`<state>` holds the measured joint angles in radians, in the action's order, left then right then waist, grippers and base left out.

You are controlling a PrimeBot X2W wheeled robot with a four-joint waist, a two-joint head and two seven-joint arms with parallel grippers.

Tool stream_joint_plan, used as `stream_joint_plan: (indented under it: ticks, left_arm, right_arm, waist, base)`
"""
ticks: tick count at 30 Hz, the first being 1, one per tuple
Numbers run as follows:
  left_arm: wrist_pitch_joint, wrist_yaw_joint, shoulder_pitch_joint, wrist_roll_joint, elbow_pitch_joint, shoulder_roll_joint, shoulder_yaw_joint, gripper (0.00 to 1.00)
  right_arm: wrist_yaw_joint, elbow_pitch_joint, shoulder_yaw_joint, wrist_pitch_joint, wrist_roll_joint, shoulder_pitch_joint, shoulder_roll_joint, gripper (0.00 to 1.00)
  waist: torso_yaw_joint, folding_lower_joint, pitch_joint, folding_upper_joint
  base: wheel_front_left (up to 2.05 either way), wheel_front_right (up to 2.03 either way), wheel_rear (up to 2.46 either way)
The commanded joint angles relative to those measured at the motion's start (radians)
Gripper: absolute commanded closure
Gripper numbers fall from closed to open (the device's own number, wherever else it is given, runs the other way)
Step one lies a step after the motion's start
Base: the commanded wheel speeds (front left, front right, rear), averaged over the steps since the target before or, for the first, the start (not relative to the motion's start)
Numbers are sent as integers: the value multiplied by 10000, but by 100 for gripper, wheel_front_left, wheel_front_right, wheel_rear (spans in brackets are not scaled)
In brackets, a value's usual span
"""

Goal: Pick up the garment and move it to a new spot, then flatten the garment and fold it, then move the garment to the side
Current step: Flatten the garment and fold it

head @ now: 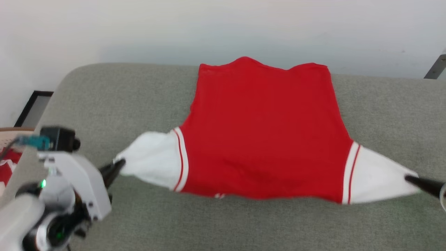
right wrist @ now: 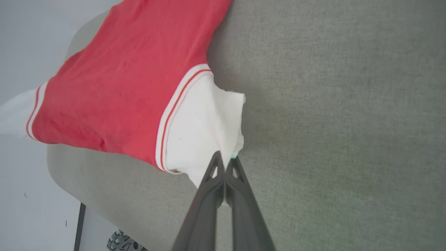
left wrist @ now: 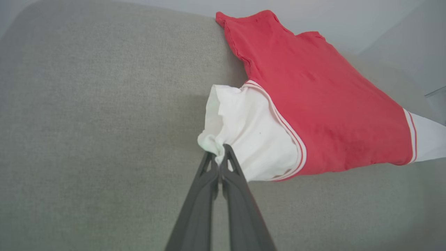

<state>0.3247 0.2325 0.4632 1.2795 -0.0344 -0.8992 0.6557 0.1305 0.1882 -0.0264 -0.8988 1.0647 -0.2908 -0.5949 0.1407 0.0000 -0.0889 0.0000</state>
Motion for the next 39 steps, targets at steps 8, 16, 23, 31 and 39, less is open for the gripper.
stream_joint_plan:
  ticks: [8, 16, 23, 31, 39]
  left_arm:
    - [-649, 1689, -2338, 579, -2521, -1136, -393, 100]
    - [-1478, 1586, -3181, 286, -2058, -706, -83, 100]
    - [-1851, 1130, -2805, -245, -994, 68, 358, 100]
    - [-2196, 730, -2599, -570, -185, 683, 629, 100]
    - [-2581, 642, -2801, -713, 306, 998, 740, 100]
  right_arm:
    - [4, -2721, 2486, -1687, -1098, 3222, 909, 100]
    - [4, -3868, 2966, -2111, -3219, 4031, 2324, 100]
    - [4, -3188, 2076, -1212, -4673, 3594, 2507, 100]
    - [4, -2064, 1074, -274, -5087, 3256, 2217, 0]
    - [-1, -2776, 1102, -529, -4888, 3254, 1835, 0]
  waist:
    - [182, 0, -375, 0]
    - [193, 0, -707, 0]
    - [231, 0, -902, 0]
    - [274, 0, -865, 0]
    - [136, 0, -781, 0]
  base:
    - [0, 0, 0]
    - [0, 0, 0]
    - [0, 0, 0]
    - [0, 0, 0]
    - [0, 0, 0]
